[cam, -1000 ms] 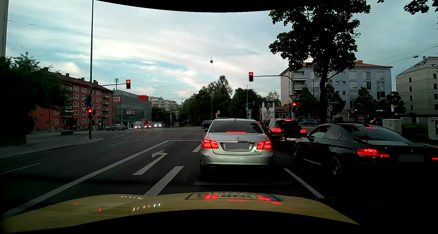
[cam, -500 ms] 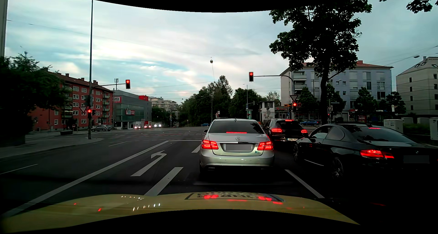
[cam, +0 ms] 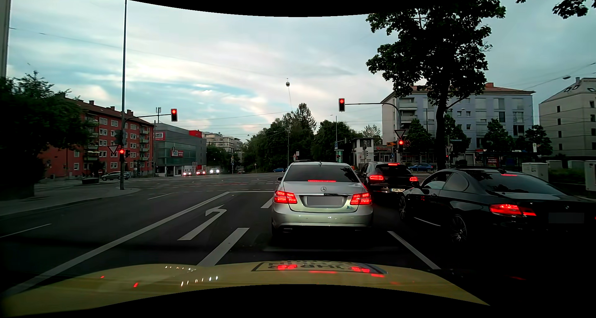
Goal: Follow the waypoints while adhering to traffic rules and regulations
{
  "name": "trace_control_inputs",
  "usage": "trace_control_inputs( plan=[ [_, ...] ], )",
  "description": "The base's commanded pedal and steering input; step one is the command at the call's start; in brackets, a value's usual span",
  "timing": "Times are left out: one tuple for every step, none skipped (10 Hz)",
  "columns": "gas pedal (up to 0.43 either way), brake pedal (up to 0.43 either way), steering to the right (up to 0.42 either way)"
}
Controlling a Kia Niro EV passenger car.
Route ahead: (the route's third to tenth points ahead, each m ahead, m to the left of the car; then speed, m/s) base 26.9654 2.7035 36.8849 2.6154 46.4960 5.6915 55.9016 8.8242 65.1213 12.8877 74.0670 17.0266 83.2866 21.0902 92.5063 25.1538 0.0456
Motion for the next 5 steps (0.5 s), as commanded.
trace_control_inputs(
  plan=[
    [0.000, 0.268, -0.004],
    [0.000, 0.274, -0.004],
    [0.000, 0.268, -0.004],
    [0.000, 0.268, -0.004],
    [0.000, 0.268, -0.004]
  ],
)
